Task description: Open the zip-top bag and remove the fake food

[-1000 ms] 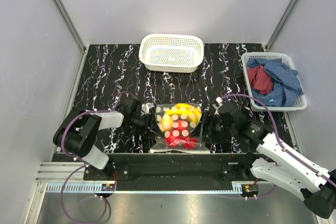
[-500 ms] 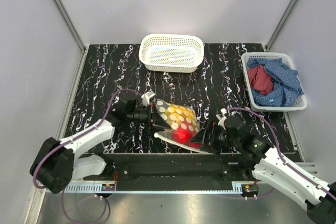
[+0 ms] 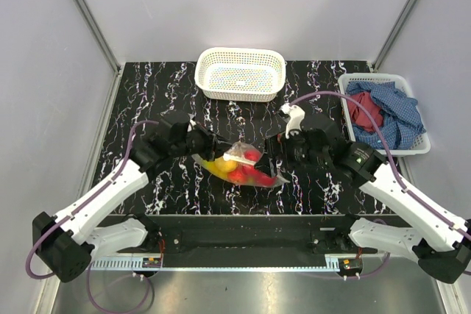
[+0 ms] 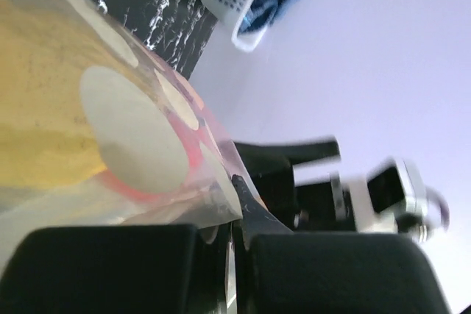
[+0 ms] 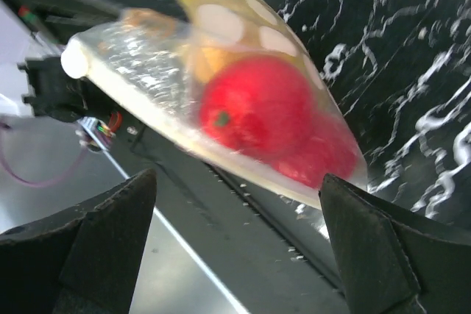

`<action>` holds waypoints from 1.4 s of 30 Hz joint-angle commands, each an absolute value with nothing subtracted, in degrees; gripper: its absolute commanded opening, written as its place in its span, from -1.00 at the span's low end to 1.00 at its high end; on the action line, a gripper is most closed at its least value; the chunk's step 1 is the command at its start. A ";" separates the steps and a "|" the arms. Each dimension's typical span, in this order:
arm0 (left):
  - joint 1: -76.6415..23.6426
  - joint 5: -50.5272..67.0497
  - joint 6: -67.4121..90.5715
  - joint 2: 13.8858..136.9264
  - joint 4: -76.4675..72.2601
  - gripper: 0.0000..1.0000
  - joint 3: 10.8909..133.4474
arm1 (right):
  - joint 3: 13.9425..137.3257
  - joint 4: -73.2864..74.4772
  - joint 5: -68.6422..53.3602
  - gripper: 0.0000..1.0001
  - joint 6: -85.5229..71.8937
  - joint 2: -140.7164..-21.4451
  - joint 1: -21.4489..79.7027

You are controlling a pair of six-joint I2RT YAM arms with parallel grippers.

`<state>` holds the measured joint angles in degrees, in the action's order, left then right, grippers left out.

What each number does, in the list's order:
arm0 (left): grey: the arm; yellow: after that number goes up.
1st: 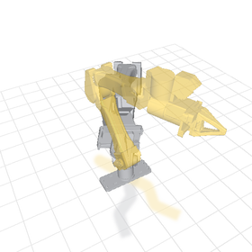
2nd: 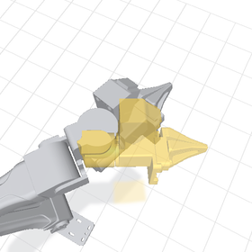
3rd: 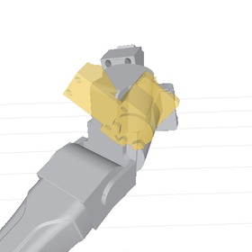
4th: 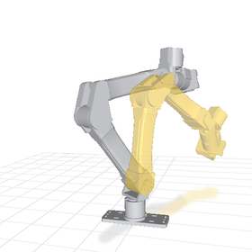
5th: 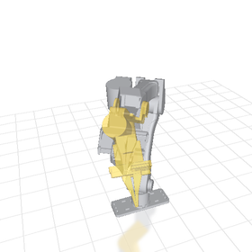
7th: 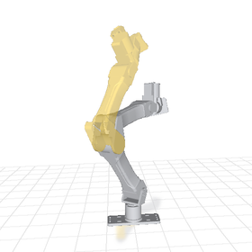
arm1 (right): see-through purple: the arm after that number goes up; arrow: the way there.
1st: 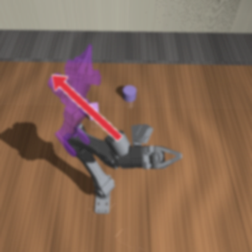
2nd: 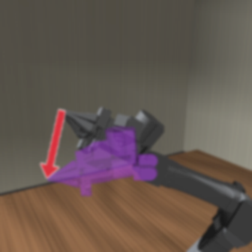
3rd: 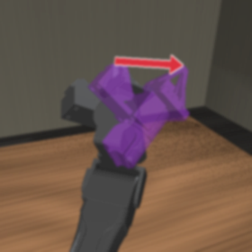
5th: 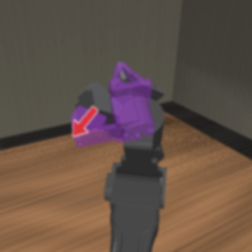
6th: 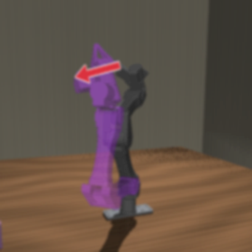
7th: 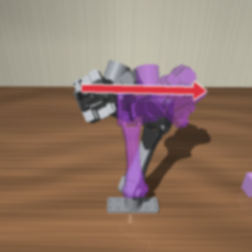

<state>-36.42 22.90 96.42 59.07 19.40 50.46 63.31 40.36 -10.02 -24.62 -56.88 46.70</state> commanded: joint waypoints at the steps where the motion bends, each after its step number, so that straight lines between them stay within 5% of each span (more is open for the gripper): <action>1: -36.56 18.02 105.47 63.00 25.66 -1.00 58.96 | 69.69 39.57 -7.29 0.93 -6.63 -58.79 48.95; 15: -36.65 14.86 111.70 64.16 29.00 -1.00 63.45 | 68.91 26.72 -11.25 0.26 11.77 -63.01 50.71; 24: -36.74 14.50 111.80 64.95 29.62 -1.00 66.36 | 67.51 22.69 -5.21 0.24 15.03 -66.88 55.63; 28: -37.26 14.33 111.62 64.60 29.71 -1.00 66.53 | 66.80 19.96 4.90 -0.16 14.59 -67.32 55.55; 31: -37.88 14.33 111.53 64.25 29.97 -1.00 65.92 | 65.92 17.41 8.77 -0.25 15.11 -66.27 55.63; 39: -39.02 12.83 108.73 62.67 30.23 -1.00 64.78 | 66.09 17.49 8.44 -1.00 15.12 -64.26 55.55; 42: -38.94 12.04 102.94 59.60 30.06 -0.29 61.27 | 67.67 20.37 6.07 -1.00 13.28 -62.85 55.55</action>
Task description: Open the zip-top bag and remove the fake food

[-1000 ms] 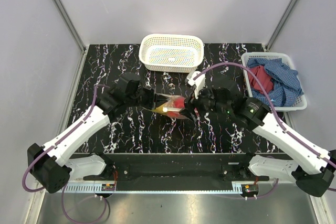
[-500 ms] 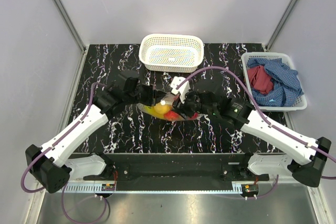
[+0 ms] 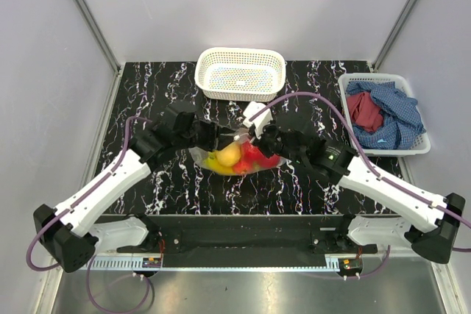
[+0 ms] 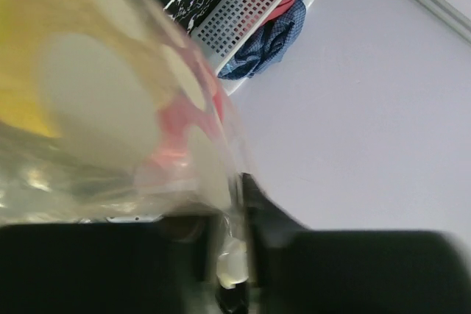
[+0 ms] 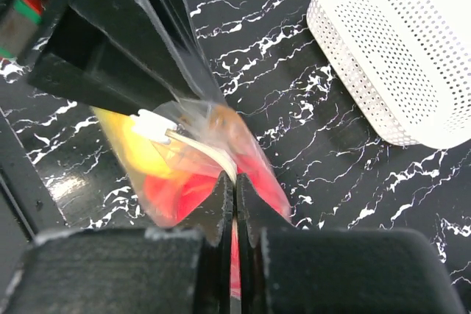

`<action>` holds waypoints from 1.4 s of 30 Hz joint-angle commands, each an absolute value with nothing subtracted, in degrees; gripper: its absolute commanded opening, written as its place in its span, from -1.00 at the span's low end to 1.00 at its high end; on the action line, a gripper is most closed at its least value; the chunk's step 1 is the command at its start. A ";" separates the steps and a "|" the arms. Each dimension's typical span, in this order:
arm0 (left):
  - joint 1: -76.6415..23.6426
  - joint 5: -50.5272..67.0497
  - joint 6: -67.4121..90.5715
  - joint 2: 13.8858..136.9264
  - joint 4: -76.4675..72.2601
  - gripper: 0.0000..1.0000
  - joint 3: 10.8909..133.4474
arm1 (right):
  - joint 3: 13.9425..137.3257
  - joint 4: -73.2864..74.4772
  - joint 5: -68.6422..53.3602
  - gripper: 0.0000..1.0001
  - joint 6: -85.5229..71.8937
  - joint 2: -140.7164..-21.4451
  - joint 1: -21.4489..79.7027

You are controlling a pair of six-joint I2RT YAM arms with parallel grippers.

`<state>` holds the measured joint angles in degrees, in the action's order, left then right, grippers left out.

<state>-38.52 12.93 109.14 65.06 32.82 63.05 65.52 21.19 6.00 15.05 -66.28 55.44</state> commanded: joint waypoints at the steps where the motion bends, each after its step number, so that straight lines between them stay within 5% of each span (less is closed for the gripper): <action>1: -38.67 11.87 100.74 58.63 29.97 -0.03 59.35 | 68.02 21.17 4.06 -1.00 12.66 -62.49 55.63; 6: -36.31 8.88 83.78 48.99 29.01 0.58 53.10 | 67.33 25.21 -1.56 -1.00 7.65 -62.14 55.55; 10: -33.05 13.96 64.29 45.62 14.87 0.50 48.16 | 67.32 26.63 -8.41 -1.00 3.44 -63.02 54.41; 20: -33.13 41.56 15.70 50.53 8.08 0.56 52.73 | 73.81 33.12 -32.69 -1.00 -2.64 -67.93 43.16; 31: -33.13 39.73 2.29 51.76 6.35 0.57 53.53 | 82.53 41.13 -39.98 -1.00 -0.70 -73.12 39.55; 38: -33.13 46.66 5.09 57.56 0.62 0.31 55.02 | 84.11 42.71 -42.36 -1.00 -0.35 -75.23 39.11; 41: -33.13 49.04 5.62 59.15 1.14 -0.13 56.16 | 83.94 42.63 -42.45 -1.00 -0.35 -75.41 38.76; 42: -33.13 49.30 5.71 59.32 1.32 -0.41 56.51 | 83.94 42.63 -42.54 -1.00 -0.26 -75.50 38.76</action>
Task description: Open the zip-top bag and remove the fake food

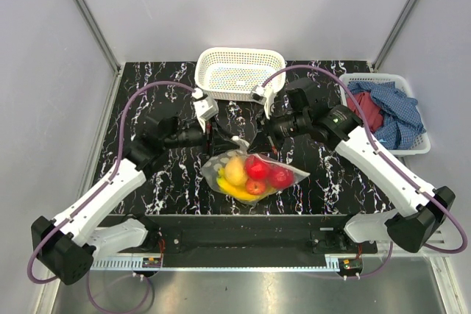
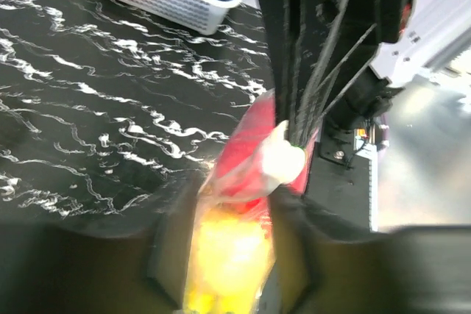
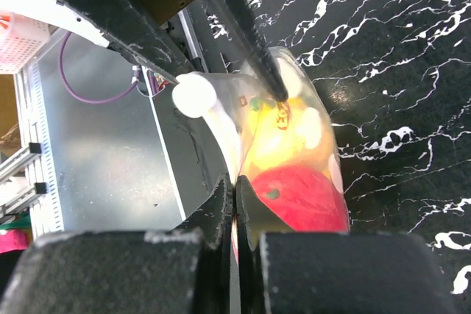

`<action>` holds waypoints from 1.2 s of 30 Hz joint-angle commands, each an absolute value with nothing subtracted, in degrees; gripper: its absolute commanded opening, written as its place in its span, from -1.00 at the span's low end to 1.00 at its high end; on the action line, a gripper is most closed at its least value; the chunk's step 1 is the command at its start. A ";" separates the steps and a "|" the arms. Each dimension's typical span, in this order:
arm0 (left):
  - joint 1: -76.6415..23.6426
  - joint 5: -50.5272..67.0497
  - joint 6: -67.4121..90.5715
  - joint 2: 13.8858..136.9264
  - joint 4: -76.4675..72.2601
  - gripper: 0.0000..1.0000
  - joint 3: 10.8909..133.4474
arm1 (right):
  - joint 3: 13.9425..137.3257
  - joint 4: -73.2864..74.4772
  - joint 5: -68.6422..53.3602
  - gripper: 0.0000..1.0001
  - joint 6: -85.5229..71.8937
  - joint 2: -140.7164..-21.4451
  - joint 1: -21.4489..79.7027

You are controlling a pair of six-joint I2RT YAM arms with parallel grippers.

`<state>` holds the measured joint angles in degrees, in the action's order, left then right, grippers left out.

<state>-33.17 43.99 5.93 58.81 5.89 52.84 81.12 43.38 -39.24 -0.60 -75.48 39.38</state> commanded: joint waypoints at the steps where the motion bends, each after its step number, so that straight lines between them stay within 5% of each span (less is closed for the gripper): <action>1: -33.13 50.00 5.80 59.59 2.19 -0.52 56.69 | 84.02 42.63 -42.45 -1.00 -0.52 -75.41 38.67; 4: -33.05 50.27 5.63 59.68 5.00 -1.00 57.65 | 84.02 42.80 -39.74 -1.00 -1.14 -74.97 38.41; 5: -33.05 50.36 6.06 59.68 5.36 -1.00 57.83 | 84.11 42.80 -38.77 -0.87 -1.32 -74.71 38.41; 6: -33.05 50.54 6.50 59.59 5.71 -1.00 58.01 | 84.29 42.89 -37.19 -0.44 -1.75 -74.62 38.41; 7: -33.05 51.06 8.24 59.85 5.89 -1.00 58.44 | 84.98 42.89 -36.83 -0.29 -2.80 -74.53 38.41; 11: -33.05 53.17 14.93 61.87 5.62 -1.00 59.85 | 88.06 42.63 -36.74 0.00 -4.74 -75.93 38.41; 23: -33.22 48.87 24.96 63.81 8.08 -1.00 63.63 | 91.06 42.01 -40.43 0.26 -1.94 -77.78 38.58; 36: -33.40 48.69 30.92 65.30 11.16 -1.00 65.13 | 91.93 41.75 -36.30 0.00 1.58 -78.66 40.78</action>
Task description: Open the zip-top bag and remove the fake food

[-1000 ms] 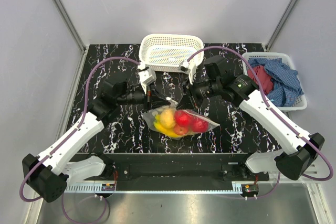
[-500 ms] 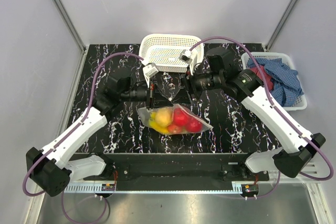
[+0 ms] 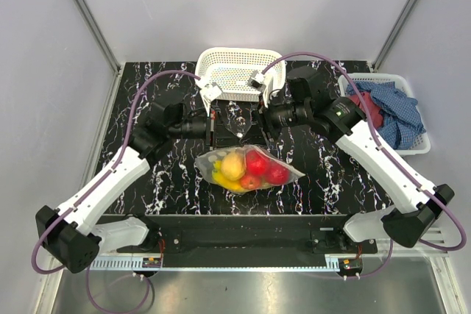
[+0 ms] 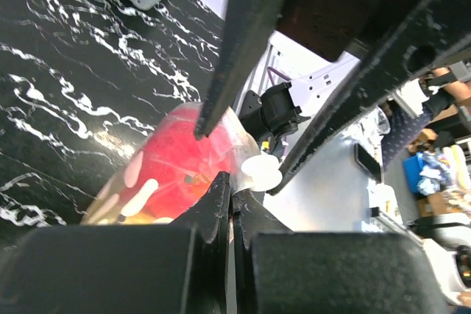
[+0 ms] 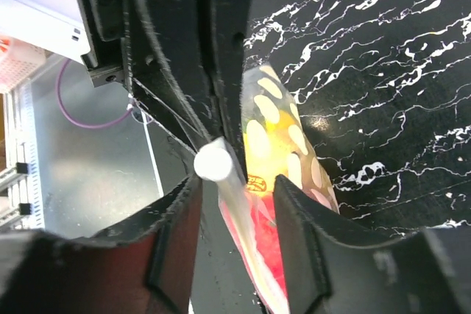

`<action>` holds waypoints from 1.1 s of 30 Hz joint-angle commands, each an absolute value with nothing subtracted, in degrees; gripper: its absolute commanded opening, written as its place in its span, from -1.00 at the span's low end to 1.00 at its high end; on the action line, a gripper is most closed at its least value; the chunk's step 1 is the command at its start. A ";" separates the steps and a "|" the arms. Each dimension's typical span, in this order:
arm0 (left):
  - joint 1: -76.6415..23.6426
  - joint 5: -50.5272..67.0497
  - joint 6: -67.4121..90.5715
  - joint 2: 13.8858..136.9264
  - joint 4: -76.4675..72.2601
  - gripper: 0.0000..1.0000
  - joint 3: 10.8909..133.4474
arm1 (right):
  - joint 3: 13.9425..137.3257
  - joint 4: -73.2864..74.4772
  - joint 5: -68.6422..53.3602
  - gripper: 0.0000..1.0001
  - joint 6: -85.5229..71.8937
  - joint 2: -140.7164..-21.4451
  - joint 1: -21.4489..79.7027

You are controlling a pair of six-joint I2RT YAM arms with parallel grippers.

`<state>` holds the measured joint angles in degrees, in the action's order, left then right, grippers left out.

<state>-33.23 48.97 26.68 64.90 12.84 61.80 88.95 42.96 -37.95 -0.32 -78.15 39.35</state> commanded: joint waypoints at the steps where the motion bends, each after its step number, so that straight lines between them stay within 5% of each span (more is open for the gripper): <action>1: -33.40 48.78 31.55 65.39 11.16 -1.00 65.21 | 92.11 41.75 -36.21 -0.03 1.67 -79.18 40.96; 18: -33.31 47.47 32.26 63.72 11.95 -1.00 64.95 | 89.39 40.61 -31.73 -0.84 0.88 -77.79 41.57; 33: -25.49 34.72 32.17 55.02 9.58 -1.00 59.50 | 74.72 38.94 -27.68 -0.89 -2.98 -65.93 41.48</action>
<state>-28.36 40.69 31.83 56.75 14.37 59.35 78.26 38.13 -29.69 -0.75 -70.37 41.69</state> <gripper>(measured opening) 0.012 0.112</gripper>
